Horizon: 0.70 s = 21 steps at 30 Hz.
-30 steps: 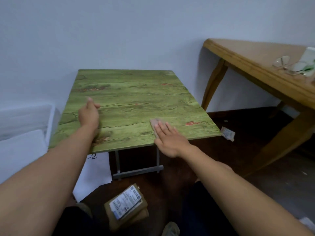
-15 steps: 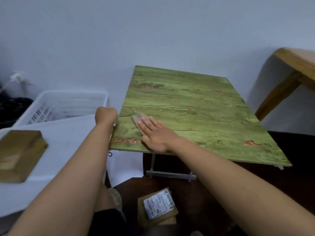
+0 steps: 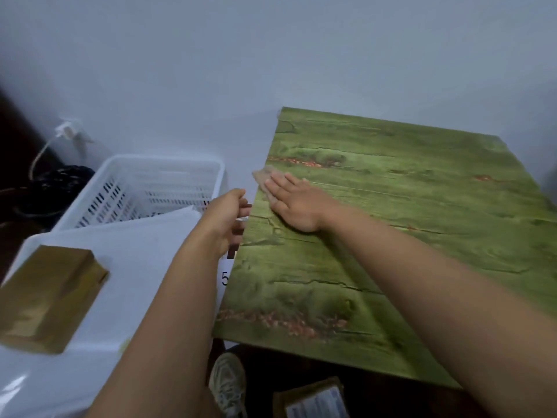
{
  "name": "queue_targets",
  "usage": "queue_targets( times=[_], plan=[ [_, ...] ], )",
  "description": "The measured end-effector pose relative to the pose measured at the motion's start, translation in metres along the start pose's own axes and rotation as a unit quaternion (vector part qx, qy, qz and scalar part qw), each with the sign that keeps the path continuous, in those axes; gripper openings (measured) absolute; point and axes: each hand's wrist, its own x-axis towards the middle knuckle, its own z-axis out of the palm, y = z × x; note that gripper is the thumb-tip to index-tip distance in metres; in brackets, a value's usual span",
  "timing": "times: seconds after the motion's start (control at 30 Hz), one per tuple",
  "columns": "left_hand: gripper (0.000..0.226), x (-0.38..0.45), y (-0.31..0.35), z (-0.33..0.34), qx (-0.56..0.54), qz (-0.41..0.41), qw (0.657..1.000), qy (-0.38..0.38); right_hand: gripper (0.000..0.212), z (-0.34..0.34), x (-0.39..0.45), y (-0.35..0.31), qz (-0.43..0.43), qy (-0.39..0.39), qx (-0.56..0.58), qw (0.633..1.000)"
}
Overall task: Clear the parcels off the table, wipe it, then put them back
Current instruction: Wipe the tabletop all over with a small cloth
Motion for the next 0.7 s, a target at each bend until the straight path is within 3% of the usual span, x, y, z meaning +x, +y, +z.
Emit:
queue_targets(
  times=[0.1,0.27,0.43,0.63,0.7],
  plan=[
    [0.032,0.002,0.000,0.013,-0.026,-0.005,1.000,0.008,0.057,0.003,0.010,-0.005,0.021,0.021,-0.007,1.000],
    [0.024,-0.007,0.018,0.036,-0.039,0.035,0.997,0.054,0.055,0.001,0.001,-0.001,-0.073,-0.008,0.007,0.997],
    [0.061,0.003,0.022,0.045,0.058,0.035,0.990,0.123,0.056,-0.016,0.017,0.034,0.059,0.018,0.032,0.998],
    [0.077,0.002,0.015,0.057,0.117,0.047,0.978,0.165,0.055,-0.005,-0.003,0.013,-0.103,-0.008,-0.009,0.995],
    [0.085,-0.001,0.016,0.058,0.142,0.033,0.971,0.187,0.054,-0.015,0.006,0.031,-0.054,-0.002,0.006,0.999]
  ],
)
